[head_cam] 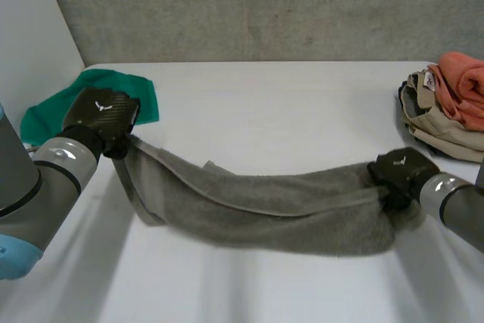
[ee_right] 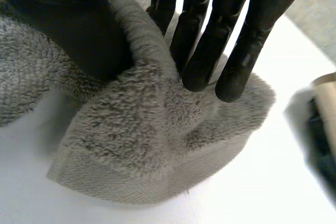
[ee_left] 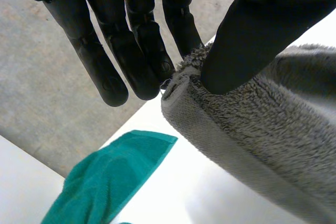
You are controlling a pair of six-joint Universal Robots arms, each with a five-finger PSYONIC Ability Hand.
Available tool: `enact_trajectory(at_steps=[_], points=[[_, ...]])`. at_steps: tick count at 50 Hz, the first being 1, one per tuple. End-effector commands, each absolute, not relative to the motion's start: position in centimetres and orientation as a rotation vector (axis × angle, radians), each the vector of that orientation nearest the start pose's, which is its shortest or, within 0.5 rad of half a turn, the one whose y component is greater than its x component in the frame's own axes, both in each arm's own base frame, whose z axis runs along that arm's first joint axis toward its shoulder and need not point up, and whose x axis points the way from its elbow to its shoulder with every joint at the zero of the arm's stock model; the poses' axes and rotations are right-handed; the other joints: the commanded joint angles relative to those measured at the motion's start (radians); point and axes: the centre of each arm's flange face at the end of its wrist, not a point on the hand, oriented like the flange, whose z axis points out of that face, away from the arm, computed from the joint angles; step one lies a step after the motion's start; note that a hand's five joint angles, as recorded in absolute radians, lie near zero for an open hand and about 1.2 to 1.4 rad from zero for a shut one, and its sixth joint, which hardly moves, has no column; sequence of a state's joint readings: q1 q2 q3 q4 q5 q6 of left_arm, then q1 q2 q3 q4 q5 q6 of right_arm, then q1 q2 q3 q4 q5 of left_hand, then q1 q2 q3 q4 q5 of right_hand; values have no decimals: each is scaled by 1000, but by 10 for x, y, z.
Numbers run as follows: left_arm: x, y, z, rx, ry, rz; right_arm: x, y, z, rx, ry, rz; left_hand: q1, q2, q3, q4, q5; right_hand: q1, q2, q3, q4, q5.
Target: Fold the laundry.
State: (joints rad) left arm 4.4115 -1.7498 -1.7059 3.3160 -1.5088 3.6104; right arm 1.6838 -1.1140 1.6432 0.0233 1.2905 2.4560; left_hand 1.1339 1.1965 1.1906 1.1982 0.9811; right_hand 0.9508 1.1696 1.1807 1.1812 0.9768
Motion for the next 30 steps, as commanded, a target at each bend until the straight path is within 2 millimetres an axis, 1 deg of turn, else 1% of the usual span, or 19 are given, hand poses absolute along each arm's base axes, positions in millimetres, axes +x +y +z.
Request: enact_trajectory(at_steps=[1,2,3,4,6,7,10,11,14,15,18,19,22,23,25,26,27,29,30], points=[[-234,-299,228,915,2037,-2076,200,-335,180,-1401,2367,-1826,262,200,206,198,241,445,227,216,215,245],[-236,-305,229,920,2014,-2080,206,-338,187,-1434,2330,-1862,262,200,206,198,241,445,227,216,215,245],[-239,-319,232,931,1954,-2088,217,-343,195,-1481,2271,-1912,262,200,206,198,241,445,227,216,215,245],[-241,-327,234,935,1917,-2097,224,-346,200,-1506,2236,-1940,262,200,206,198,241,445,227,216,215,245],[-246,-342,246,937,1822,-2130,234,-356,212,-1545,2161,-2030,262,200,206,198,241,445,227,216,215,245],[-249,-359,265,910,1704,-2185,241,-370,229,-1575,2083,-2150,262,200,206,198,241,445,227,216,215,245],[-252,-383,301,821,1503,-2285,250,-397,262,-1557,1939,-2406,262,200,206,198,241,445,227,216,215,245],[-254,-395,325,741,1383,-2355,256,-415,289,-1486,1790,-2632,262,200,206,198,241,445,227,216,215,245],[-258,-404,361,620,1203,-2464,262,-432,341,-1306,1467,-3001,262,200,206,198,241,445,227,216,215,245],[-252,-406,386,528,1086,-2517,265,-434,370,-1145,1227,-3195,262,200,206,198,241,445,227,216,215,245],[-250,-402,409,411,953,-2599,265,-433,392,-963,996,-3312,262,200,206,198,241,445,227,216,215,245],[-250,-399,415,366,913,-2634,264,-431,396,-903,944,-3318,262,200,206,198,241,445,227,216,215,245],[-249,-393,418,332,892,-2665,262,-430,391,-883,994,-3260,262,200,206,198,241,445,227,216,215,245],[-247,-391,412,343,924,-2660,262,-430,380,-903,1066,-3207,262,200,206,198,241,445,227,216,215,245],[-245,-390,403,361,967,-2644,263,-431,365,-940,1155,-3146,262,200,206,198,241,445,227,216,215,245],[-244,-390,396,376,994,-2634,264,-430,348,-979,1247,-3081,262,200,206,198,241,445,227,216,215,245],[-245,-391,380,410,1052,-2614,264,-429,339,-1000,1294,-3047,262,200,206,198,241,445,227,216,215,245],[-249,-390,363,454,1104,-2598,264,-427,322,-1038,1377,-2979,262,200,206,198,241,445,227,216,215,245],[-250,-389,355,478,1130,-2589,264,-425,305,-1072,1455,-2909,262,200,206,198,241,445,227,216,215,245]])
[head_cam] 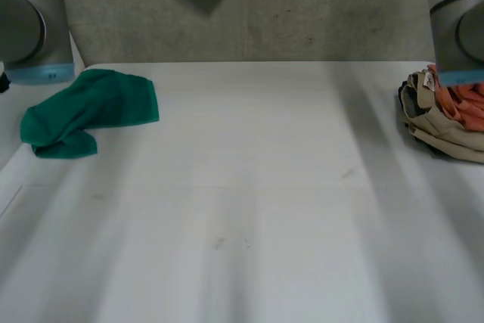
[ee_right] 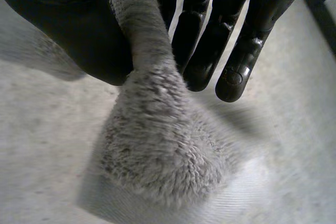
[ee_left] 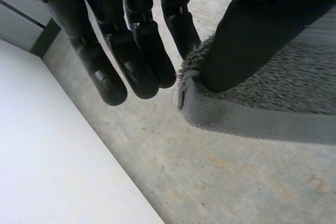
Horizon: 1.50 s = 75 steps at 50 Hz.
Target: Fold the laundry.
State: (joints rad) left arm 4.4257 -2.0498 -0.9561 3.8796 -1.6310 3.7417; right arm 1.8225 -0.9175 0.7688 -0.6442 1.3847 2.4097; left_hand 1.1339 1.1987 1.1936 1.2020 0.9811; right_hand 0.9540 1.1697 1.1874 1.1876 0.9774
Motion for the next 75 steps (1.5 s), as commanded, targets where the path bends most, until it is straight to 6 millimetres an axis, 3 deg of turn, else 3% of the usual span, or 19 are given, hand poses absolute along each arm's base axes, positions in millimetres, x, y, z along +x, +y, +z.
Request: enact_trajectory(at_steps=[1,4,7,8,12,19,24,26,30,38,43,45,48,53,60,65,70,72,75], points=[[-252,-388,338,526,1182,-2568,264,-423,294,-1091,1499,-2869,262,198,203,194,241,442,227,209,209,244],[-254,-385,310,593,1277,-2523,268,-410,257,-1165,1652,-2697,262,198,203,194,241,442,227,209,209,244],[-256,-379,260,701,1446,-2428,271,-396,224,-1230,1782,-2531,262,198,203,194,241,442,227,209,209,244],[-259,-372,235,751,1531,-2379,271,-384,203,-1275,1871,-2410,262,198,203,194,241,442,227,209,209,244],[-265,-348,193,862,1677,-2283,265,-357,154,-1353,2080,-2102,262,198,203,194,241,442,227,209,209,244],[-258,-325,171,914,1774,-2201,254,-331,128,-1343,2244,-1841,262,198,203,194,241,442,227,209,209,244],[-252,-319,183,892,1755,-2218,249,-328,131,-1240,2289,-1785,262,198,203,194,241,54,-162,-180,-180,-144],[-251,-317,190,881,1744,-2232,245,-330,138,-1161,2306,-1781,262,198,203,194,241,-236,-452,-469,-470,-434],[-247,-314,196,866,1734,-2238,233,-338,148,-1033,2335,-1793,262,198,203,194,241,-291,-506,-524,-524,-489],[-246,-312,196,863,1740,-2237,224,-345,142,-948,2370,-1769,262,198,203,194,241,-209,-424,-442,-442,-407],[-246,-311,194,867,1745,-2228,216,-349,138,-923,2402,-1759,262,198,203,194,241,164,-52,-70,-70,-34],[-245,-309,193,875,1752,-2216,216,-347,140,-935,2405,-1760,262,198,203,194,241,440,225,207,207,243],[-244,-305,193,892,1770,-2193,212,-345,143,-940,2421,-1744,262,198,203,194,241,442,227,209,209,244],[-232,-289,207,907,1833,-2122,204,-321,187,-1119,2440,-1730,262,198,203,194,241,442,227,209,209,244],[-203,-260,262,863,1838,-2055,181,-281,242,-1476,2518,-1611,262,198,203,194,241,442,227,209,209,244],[-178,-238,300,805,1803,-2021,173,-257,294,-1641,2466,-1716,262,198,203,194,241,442,227,209,209,244],[-174,-227,293,911,1878,-1929,168,-257,306,-1627,2452,-1767,262,198,203,194,241,442,227,209,209,244],[-177,-227,283,969,1924,-1900,169,-263,292,-1632,2450,-1692,262,198,203,194,241,442,227,209,209,244],[-182,-239,248,1056,2065,-1774,171,-275,261,-1634,2489,-1529,262,198,203,194,241,442,227,209,209,244]])
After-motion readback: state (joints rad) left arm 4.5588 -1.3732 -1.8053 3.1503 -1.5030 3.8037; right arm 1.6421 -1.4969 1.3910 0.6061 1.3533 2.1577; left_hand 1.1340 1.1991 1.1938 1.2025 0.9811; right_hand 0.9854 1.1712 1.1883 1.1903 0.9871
